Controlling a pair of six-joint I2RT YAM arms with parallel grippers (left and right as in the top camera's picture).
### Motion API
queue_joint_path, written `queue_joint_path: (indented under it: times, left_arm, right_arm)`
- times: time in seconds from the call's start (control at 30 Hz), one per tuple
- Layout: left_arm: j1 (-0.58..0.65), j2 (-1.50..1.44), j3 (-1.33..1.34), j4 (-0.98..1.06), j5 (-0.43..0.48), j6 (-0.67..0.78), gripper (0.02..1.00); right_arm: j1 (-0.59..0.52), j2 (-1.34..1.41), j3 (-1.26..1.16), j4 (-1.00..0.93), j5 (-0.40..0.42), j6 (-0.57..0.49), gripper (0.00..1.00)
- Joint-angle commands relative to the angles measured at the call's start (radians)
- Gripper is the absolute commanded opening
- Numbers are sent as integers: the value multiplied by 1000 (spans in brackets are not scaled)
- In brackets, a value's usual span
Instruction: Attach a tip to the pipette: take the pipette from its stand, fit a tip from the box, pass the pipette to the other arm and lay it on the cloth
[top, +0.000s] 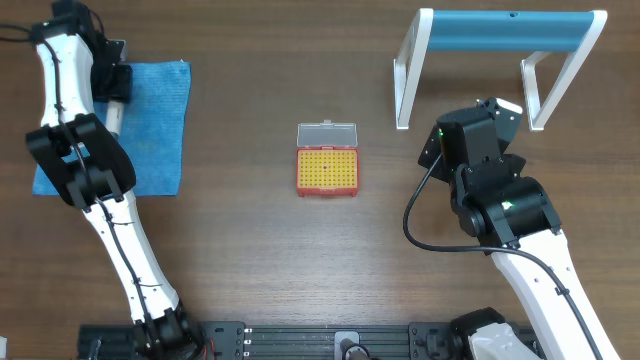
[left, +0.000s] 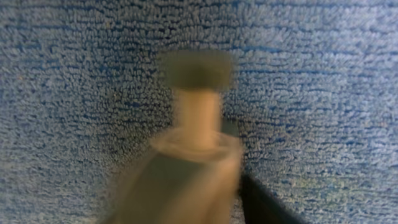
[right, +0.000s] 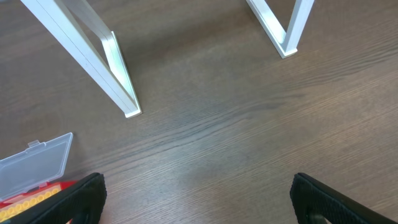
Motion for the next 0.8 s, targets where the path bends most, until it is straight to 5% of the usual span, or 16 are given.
queue_joint_path:
  times: [0.03, 0.2, 0.27, 0.3, 0.47, 0.6, 0.8]
  left_arm:
    - [4, -3, 24, -3, 14, -29, 636]
    - [-3, -90, 80, -66, 18, -28, 647]
    - [-5, -132, 113, -122, 18, -28, 717]
    - [-5, -167, 144, -186, 18, -28, 875]
    - [-9, -321, 187, -461, 23, -108, 901]
    - [-32, -510, 159, -461, 159, -107, 901]
    - [-163, -1000, -154, -461, 164, -156, 901]
  right_arm:
    - [-3, 5, 12, 5, 19, 19, 963]
    - [-3, 5, 12, 6, 20, 19, 963]
    - [-3, 5, 12, 13, 25, 19, 963]
    - [-3, 4, 12, 20, 33, 19, 963]
    - [-3, 1, 12, 65, 195, 1, 963]
    - [10, -51, 12, 66, 210, -154, 963]
    - [120, -335, 6, 178, 211, -447, 963]
